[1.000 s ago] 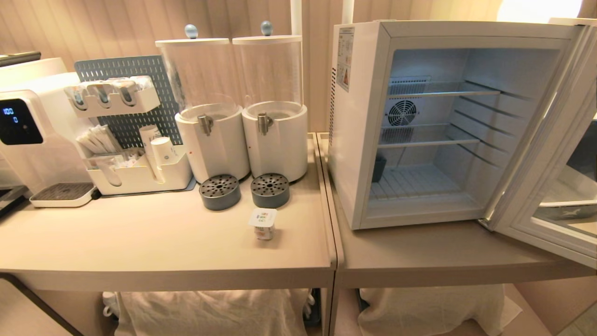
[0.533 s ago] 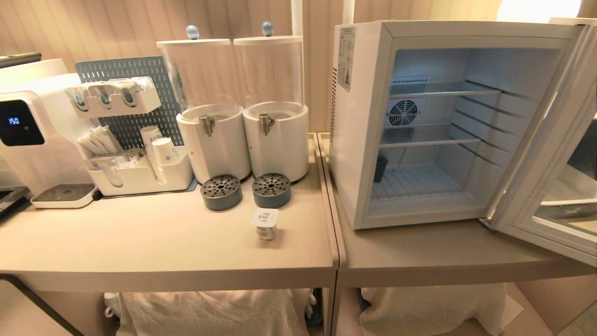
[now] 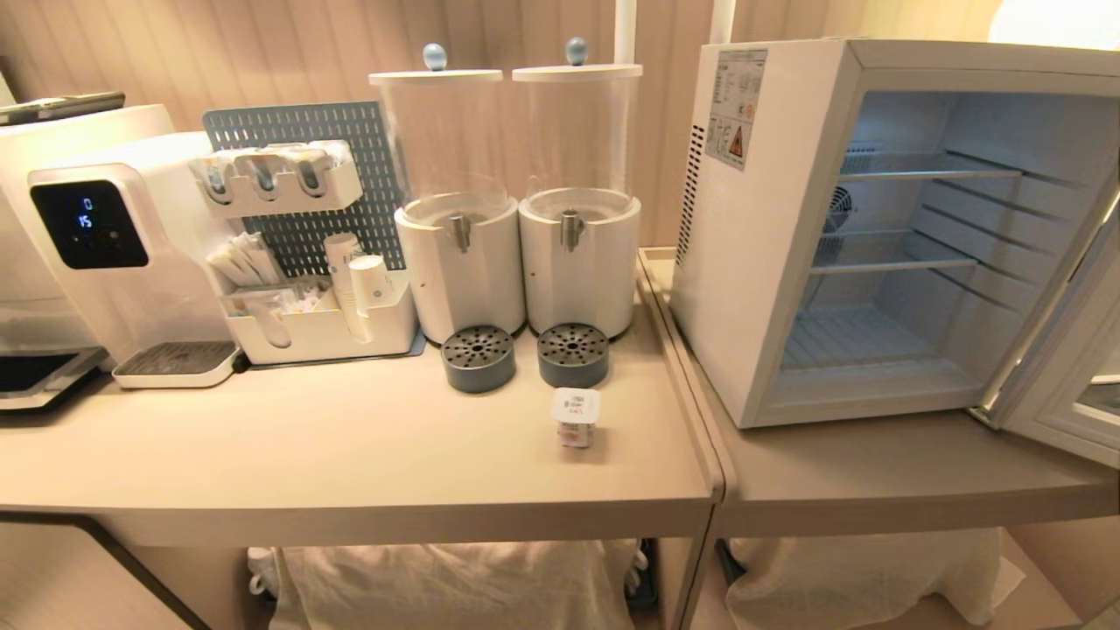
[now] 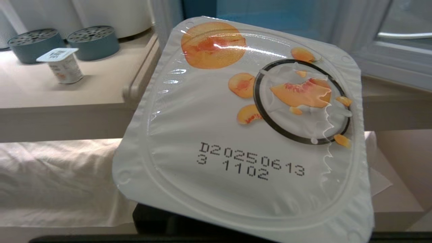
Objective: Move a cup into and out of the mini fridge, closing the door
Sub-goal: Place the yoghurt on the table
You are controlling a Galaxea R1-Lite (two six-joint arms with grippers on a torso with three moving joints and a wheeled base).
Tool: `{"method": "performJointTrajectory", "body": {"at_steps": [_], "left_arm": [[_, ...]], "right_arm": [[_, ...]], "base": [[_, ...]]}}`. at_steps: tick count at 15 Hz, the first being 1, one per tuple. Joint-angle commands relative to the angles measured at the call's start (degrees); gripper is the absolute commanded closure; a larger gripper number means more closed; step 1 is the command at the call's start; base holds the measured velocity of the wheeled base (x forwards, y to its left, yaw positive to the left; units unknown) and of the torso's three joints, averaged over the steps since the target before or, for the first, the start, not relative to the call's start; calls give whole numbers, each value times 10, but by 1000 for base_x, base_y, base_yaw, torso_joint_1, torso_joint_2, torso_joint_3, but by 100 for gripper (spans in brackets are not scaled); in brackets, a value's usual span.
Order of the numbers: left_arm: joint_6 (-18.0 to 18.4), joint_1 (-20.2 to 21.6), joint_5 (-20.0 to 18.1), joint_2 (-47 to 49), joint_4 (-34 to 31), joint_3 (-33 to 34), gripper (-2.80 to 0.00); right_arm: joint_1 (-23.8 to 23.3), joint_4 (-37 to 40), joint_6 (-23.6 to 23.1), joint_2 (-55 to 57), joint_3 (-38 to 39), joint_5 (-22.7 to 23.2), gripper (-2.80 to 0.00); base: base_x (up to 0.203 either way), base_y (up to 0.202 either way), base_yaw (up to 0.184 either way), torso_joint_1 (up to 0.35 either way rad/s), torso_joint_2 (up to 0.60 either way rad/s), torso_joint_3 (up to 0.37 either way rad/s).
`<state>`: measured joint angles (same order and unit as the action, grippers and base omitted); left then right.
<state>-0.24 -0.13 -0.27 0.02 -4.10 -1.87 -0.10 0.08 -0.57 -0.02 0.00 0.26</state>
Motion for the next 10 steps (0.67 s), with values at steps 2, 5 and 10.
{"method": "performJointTrajectory", "body": {"at_steps": [2,5,10], "left_arm": [[0,0,0,0,0,0,0],[0,0,0,0,0,0,0],[0,0,0,0,0,0,0]], "right_arm": [[0,0,0,0,1,0,0],[0,-1,0,0,1,1,0],[1,0,0,0,1,0,0]], "base": [[0,190,0,1,1,2],[0,192,1,2,2,2],[0,187,4,4,2,3]]}}
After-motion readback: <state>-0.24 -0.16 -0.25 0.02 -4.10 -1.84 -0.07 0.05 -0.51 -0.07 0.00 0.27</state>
